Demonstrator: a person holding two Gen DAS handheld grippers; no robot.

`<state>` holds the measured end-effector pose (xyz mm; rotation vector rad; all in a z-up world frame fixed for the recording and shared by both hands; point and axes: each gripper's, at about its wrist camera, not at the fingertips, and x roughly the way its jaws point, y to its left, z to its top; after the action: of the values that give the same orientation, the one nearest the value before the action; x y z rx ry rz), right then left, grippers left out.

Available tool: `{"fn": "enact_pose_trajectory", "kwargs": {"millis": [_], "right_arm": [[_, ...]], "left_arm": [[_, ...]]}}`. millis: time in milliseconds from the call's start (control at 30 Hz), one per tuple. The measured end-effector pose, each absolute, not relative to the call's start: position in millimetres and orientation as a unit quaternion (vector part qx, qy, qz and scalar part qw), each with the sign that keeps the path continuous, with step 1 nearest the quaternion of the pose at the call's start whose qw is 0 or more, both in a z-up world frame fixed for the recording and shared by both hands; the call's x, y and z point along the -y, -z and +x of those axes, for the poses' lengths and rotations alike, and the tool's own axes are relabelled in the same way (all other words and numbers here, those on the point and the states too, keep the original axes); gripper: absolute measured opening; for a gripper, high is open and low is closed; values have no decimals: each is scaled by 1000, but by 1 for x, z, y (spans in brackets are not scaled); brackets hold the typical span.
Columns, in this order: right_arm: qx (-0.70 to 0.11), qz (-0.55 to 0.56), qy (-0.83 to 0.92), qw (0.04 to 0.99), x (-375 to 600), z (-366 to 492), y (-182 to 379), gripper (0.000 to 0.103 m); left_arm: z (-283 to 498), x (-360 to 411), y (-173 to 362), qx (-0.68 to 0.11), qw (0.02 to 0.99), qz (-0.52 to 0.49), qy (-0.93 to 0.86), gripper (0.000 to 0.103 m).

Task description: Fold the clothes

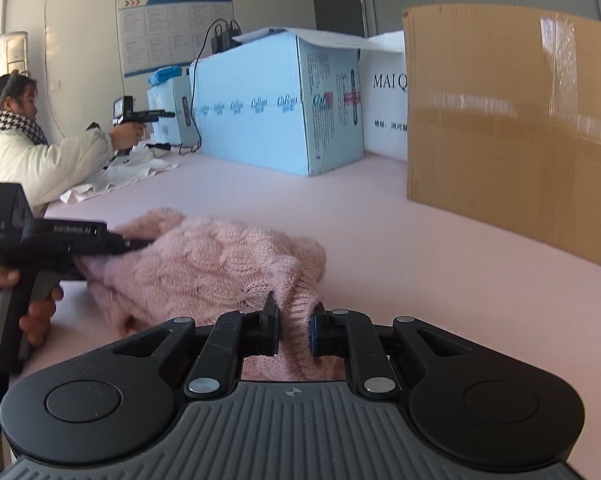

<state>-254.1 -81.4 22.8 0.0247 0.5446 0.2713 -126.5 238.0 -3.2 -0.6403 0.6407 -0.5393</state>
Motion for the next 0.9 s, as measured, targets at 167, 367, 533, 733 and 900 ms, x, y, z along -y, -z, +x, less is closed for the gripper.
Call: {"fn": "enact_pose_trajectory", "kwargs": {"millis": [167,367,533,733,900], "right_arm": [[-284,20,-138,949,82,-259,-15,28],[-221,48,-146,963,101,-258,-60,76],[-219,119,-158,955,118,-226,-91,76],[-346,231,-163,895,128,-160,-52,63],[-358,243,-186,882,121,-155,-38,29]], "left_arm": [[-127,-237,3,-304,864,-303,263,40],[-128,-238,3,-301,859,-307,277,46],[-128,-239,4,-301,858,-308,281,47],[-128,-243,6,-297,851,-320,293,50],[-128,-244,7,-297,847,-322,300,52]]}}
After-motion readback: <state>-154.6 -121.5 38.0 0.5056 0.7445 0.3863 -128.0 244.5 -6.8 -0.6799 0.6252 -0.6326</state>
